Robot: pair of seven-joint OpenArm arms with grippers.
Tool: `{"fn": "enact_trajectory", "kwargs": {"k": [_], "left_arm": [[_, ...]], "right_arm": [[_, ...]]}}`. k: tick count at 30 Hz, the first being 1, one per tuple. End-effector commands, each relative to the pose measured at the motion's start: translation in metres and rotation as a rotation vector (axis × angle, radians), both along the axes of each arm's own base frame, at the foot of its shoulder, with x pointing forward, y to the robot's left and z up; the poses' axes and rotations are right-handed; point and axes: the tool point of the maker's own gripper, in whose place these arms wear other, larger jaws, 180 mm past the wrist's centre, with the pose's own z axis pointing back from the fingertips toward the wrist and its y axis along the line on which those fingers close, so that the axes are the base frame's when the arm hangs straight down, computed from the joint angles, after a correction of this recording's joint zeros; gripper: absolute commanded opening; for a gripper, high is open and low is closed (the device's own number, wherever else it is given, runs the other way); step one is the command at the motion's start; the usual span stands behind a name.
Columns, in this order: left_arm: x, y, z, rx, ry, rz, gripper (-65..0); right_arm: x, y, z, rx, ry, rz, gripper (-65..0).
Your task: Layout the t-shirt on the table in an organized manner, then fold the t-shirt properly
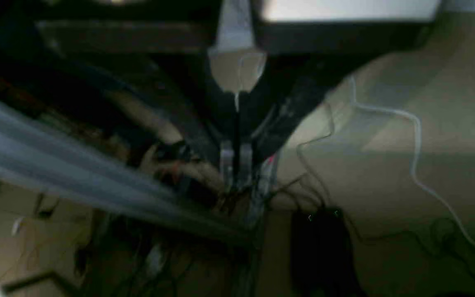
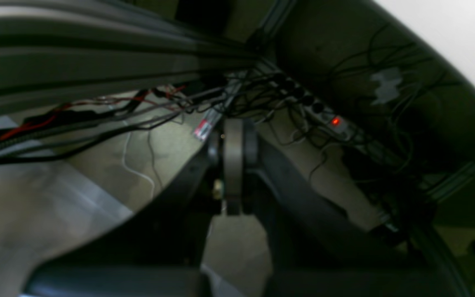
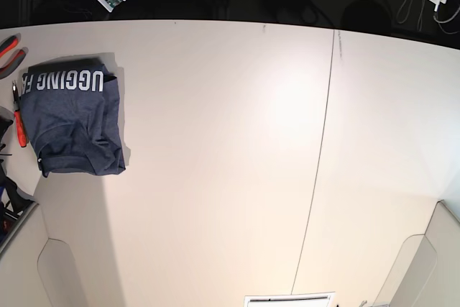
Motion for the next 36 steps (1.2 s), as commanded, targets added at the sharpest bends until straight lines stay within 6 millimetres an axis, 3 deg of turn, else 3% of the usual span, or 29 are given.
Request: {"fn": "enact_trajectory", "kwargs": {"k": [1,7,17,21,25,30,36], "left_arm": [[-0.001,-0.004,-0.002,-0.002,-0.009,-0.024,-65.0],[-0.018,-0.056,-0.041,-0.058,0.076,-0.199,-65.0],[0.009,-0.105,-0.074,-0.056,-0.009,-0.323,-65.0],[0.013,-0.12,-0.086,-0.037,-0.053,-0.335,-65.0],[0.011,-0.121,-0.1,0.01,-0.036,-0.369,-65.0],[0.008,-0.097,-0.128,0.206,0.036,-0.371,-65.0],[0.009,-0.07,-0.15,0.426,0.122,-0.33,-65.0]], "right_arm": [[-0.001,-0.002,0.0,0.008,0.004,-0.008,-65.0],[-0.021,-0.01,-0.03,0.036,0.116,-0.062,-65.0],[-0.03,-0.037,-0.098,0.032,0.206,-0.219,-65.0],[-0.028,-0.029,-0.117,0.108,0.186,-0.322,-56.9],[-0.042,-0.017,-0.133,0.13,0.209,-0.308,-55.6],[-0.06,0.005,-0.155,0.103,0.281,-0.305,-55.6],[-0.053,0.006,-0.184,-0.081,0.29,-0.452,-55.6]]}}
